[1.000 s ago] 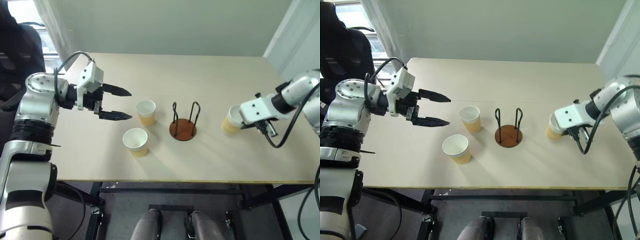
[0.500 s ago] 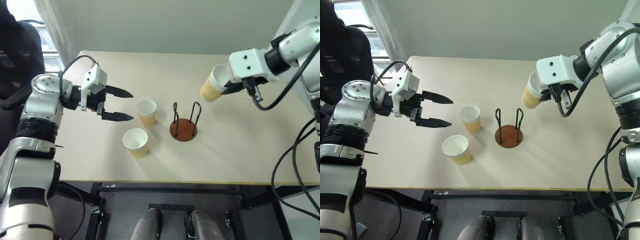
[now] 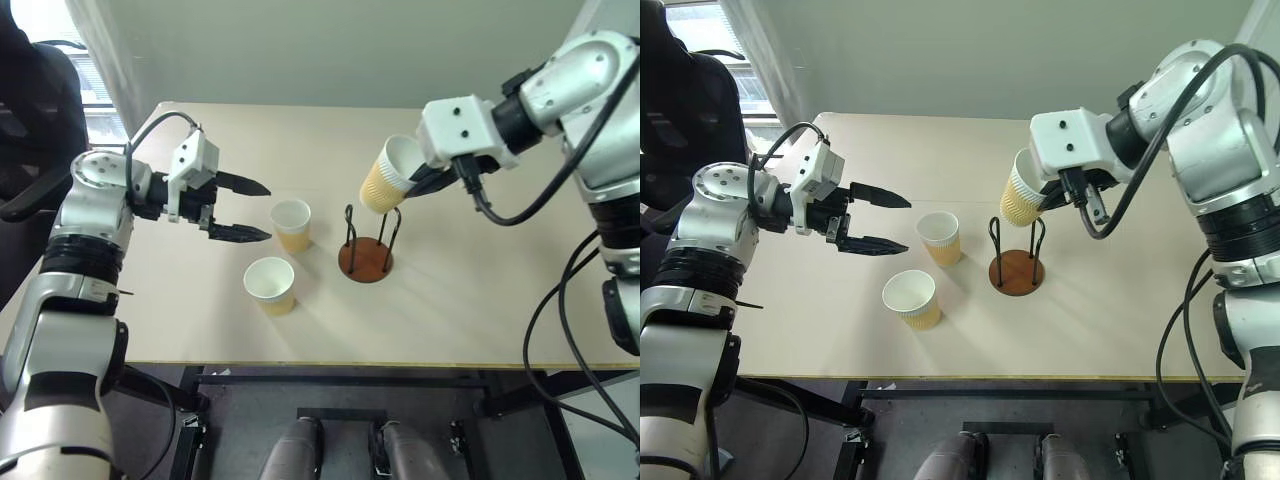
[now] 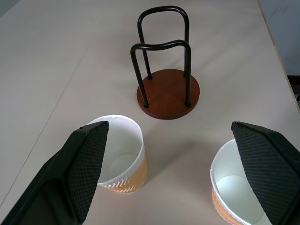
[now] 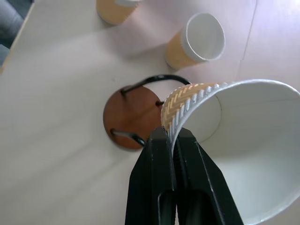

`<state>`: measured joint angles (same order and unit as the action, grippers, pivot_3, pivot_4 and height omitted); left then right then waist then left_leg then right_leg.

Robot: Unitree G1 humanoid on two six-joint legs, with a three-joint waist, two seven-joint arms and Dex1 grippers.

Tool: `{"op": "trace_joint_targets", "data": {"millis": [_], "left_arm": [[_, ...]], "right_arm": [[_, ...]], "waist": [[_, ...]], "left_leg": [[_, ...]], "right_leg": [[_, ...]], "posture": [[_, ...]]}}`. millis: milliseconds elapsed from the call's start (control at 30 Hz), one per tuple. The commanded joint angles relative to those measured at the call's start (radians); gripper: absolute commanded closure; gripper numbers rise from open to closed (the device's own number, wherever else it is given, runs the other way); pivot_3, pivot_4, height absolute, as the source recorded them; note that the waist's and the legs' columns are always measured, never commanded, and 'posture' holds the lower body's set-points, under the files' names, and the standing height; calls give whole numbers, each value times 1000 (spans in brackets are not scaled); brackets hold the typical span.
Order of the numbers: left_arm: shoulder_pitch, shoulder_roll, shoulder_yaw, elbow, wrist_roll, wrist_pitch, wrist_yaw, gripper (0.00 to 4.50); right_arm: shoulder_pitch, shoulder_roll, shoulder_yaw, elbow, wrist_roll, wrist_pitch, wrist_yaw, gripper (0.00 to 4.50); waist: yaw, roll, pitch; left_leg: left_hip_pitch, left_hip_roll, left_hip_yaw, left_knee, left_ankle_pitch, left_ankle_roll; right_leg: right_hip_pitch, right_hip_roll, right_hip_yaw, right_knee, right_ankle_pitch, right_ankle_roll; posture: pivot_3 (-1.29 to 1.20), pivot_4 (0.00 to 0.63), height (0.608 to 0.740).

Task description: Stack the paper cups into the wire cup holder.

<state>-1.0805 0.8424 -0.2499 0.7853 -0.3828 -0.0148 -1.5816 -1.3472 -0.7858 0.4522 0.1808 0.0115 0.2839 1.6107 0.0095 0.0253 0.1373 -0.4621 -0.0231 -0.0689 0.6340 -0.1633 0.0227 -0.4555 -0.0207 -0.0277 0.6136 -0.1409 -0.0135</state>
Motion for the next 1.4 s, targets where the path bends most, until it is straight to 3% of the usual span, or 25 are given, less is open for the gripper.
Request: {"op": "trace_joint_targets", "data": {"millis": [33,400,1200,1300,1400], "left_arm": [[-9,20,23,-18,-5,-11,-33,0],[8,40,40,-41,-7,0,-33,0],[11,51,45,-52,5,10,-33,0],[7,52,43,-49,6,6,-33,0],[2,49,44,-44,12,0,-33,0]], "right_arm": [[-13,11,-10,-2,-20,-27,4,4478],[10,27,14,95,-104,-183,4,4478],[43,41,29,63,-117,-216,4,4478],[46,49,23,57,-116,-208,4,3938],[48,56,16,51,-112,-192,4,2905]], "waist": [[0,0,0],[0,0,0],[0,0,0],[0,0,0],[0,0,0]], "left_leg": [[0,0,0,0,0,0],[0,0,0,3,0,0],[1,0,0,4,0,-1],[1,0,0,4,0,-1],[1,0,0,4,0,-1]], "right_leg": [[0,0,0,0,0,0],[0,0,0,3,0,0],[0,0,0,4,0,-1],[0,0,0,5,0,-1],[0,0,0,5,0,-1]], "posture": [[0,150,740],[0,150,740],[0,150,740],[0,150,740],[0,150,740]]}}
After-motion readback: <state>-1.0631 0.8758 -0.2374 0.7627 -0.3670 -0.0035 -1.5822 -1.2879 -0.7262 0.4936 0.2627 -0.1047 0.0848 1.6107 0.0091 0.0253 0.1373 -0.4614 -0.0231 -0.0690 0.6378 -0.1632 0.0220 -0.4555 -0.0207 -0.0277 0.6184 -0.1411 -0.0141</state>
